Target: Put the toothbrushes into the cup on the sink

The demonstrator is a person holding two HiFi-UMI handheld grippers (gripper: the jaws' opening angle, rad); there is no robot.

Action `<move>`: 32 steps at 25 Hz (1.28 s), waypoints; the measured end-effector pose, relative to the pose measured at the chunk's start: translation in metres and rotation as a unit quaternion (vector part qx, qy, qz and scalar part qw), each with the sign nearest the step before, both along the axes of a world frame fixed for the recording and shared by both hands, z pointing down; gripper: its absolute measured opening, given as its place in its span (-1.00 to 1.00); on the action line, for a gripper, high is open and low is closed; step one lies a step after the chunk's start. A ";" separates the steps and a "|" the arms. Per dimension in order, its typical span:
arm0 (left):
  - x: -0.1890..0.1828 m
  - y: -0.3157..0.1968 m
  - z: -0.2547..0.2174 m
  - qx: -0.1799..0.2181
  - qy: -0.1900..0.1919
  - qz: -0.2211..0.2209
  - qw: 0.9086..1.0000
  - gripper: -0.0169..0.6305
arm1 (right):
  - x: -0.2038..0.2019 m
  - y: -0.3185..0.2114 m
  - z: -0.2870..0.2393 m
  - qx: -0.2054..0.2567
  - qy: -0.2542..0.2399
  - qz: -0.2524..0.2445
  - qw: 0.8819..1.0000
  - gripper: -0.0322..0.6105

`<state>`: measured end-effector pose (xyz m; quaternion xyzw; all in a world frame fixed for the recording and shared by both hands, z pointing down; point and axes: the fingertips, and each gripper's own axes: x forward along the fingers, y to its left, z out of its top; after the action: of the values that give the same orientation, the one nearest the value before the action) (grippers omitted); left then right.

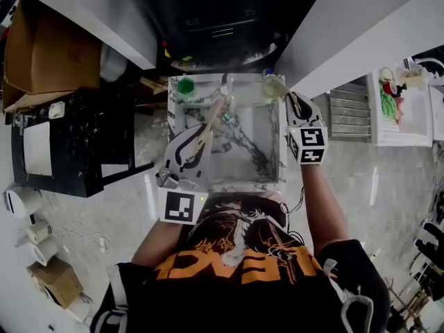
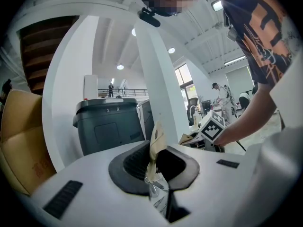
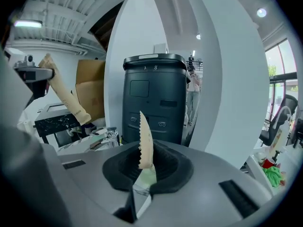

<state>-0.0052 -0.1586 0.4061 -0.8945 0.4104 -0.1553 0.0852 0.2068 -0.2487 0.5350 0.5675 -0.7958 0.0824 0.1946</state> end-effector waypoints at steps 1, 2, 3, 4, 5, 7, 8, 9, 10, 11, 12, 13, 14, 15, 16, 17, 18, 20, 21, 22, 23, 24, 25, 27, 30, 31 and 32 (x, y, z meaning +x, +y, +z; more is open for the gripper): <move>-0.001 0.000 0.000 0.000 -0.002 -0.002 1.000 -0.81 | -0.001 -0.003 0.003 -0.006 0.002 -0.002 1.000 -0.77; -0.002 0.000 0.000 -0.001 -0.004 -0.005 1.000 -0.81 | -0.001 -0.005 0.007 -0.013 0.004 -0.003 1.000 -0.77; -0.004 0.000 0.001 -0.002 -0.006 -0.007 1.000 -0.81 | -0.002 -0.007 0.012 -0.021 0.005 -0.004 1.000 -0.77; -0.004 0.001 0.001 -0.004 -0.007 -0.009 1.000 -0.81 | -0.002 -0.008 0.016 -0.029 0.006 -0.005 1.000 -0.77; -0.005 0.001 0.002 -0.004 -0.006 -0.011 1.000 -0.81 | -0.003 -0.009 0.021 -0.037 0.006 -0.007 0.999 -0.77; -0.007 0.000 0.003 -0.006 -0.006 -0.014 1.000 -0.81 | -0.005 -0.012 0.030 -0.053 0.006 -0.011 0.999 -0.77; -0.008 0.000 0.004 -0.007 -0.005 -0.016 1.000 -0.81 | -0.007 -0.013 0.034 -0.060 0.006 -0.013 0.998 -0.77; -0.009 0.000 0.005 -0.008 -0.004 -0.018 1.000 -0.81 | -0.009 -0.015 0.038 -0.066 0.006 -0.015 0.998 -0.77; -0.010 -0.001 0.006 -0.010 -0.003 -0.020 1.000 -0.81 | -0.011 -0.017 0.043 -0.071 0.007 -0.016 0.997 -0.77; -0.011 -0.001 0.007 -0.012 -0.003 -0.021 1.000 -0.81 | -0.013 -0.018 0.048 -0.076 0.009 -0.017 0.997 -0.77; -0.012 -0.001 0.008 -0.013 -0.003 -0.021 1.000 -0.81 | -0.014 -0.020 0.053 -0.080 0.010 -0.016 0.997 -0.77; -0.012 -0.001 0.009 -0.013 -0.002 -0.021 1.000 -0.81 | -0.015 -0.021 0.058 -0.083 0.011 -0.015 0.996 -0.77; -0.012 -0.001 0.009 -0.012 0.000 -0.022 1.000 -0.81 | -0.016 -0.023 0.062 -0.084 0.013 -0.013 0.996 -0.77; -0.012 -0.002 0.009 -0.012 0.001 -0.022 1.000 -0.81 | -0.015 -0.025 0.065 -0.083 0.018 -0.010 0.996 -0.76; -0.012 -0.002 0.009 -0.013 0.001 -0.022 1.000 -0.81 | -0.014 -0.027 0.068 -0.080 0.024 -0.008 0.996 -0.76; -0.012 -0.002 0.010 -0.014 0.001 -0.022 1.000 -0.81 | -0.014 -0.029 0.070 -0.077 0.030 -0.007 0.997 -0.76; -0.011 -0.002 0.011 -0.016 0.001 -0.021 1.000 -0.81 | -0.015 -0.030 0.071 -0.074 0.033 -0.007 0.997 -0.75; -0.009 -0.002 0.013 -0.020 0.004 -0.019 1.000 -0.81 | -0.018 -0.032 0.072 -0.071 0.036 -0.011 0.997 -0.68; -0.007 -0.002 0.013 -0.021 0.006 -0.016 1.000 -0.81 | -0.020 -0.033 0.073 -0.071 0.034 -0.015 0.997 -0.60; -0.005 -0.002 0.015 -0.023 0.008 -0.013 1.000 -0.81 | -0.022 -0.032 0.075 -0.072 0.032 -0.019 0.997 -0.49; -0.003 -0.001 0.016 -0.025 0.010 -0.009 1.000 -0.81 | -0.023 -0.031 0.076 -0.074 0.030 -0.023 0.997 -0.43; 0.000 0.000 0.017 -0.027 0.013 -0.004 1.000 -0.81 | -0.025 -0.030 0.077 -0.075 0.030 -0.026 0.996 -0.40; 0.002 0.000 0.018 -0.029 0.016 0.000 0.999 -0.81 | -0.026 -0.028 0.078 -0.077 0.029 -0.029 0.996 -0.39; 0.006 0.000 0.020 -0.032 0.020 0.007 0.999 -0.81 | -0.028 -0.023 0.078 -0.079 0.027 -0.034 0.996 -0.35; 0.010 -0.001 0.022 -0.031 0.021 0.014 0.999 -0.81 | -0.032 -0.018 0.072 -0.067 0.029 -0.045 0.996 -0.30; 0.012 -0.002 0.022 -0.030 0.021 0.018 0.999 -0.81 | -0.033 -0.016 0.068 -0.059 0.034 -0.051 0.996 -0.28; 0.013 -0.002 0.022 -0.029 0.021 0.021 0.999 -0.81 | -0.035 -0.014 0.064 -0.049 0.040 -0.057 0.996 -0.26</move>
<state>0.0080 -0.1606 0.4284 -0.9079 0.3889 -0.1468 0.0539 0.1721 -0.2630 0.5987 0.5141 -0.8133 0.0871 0.2582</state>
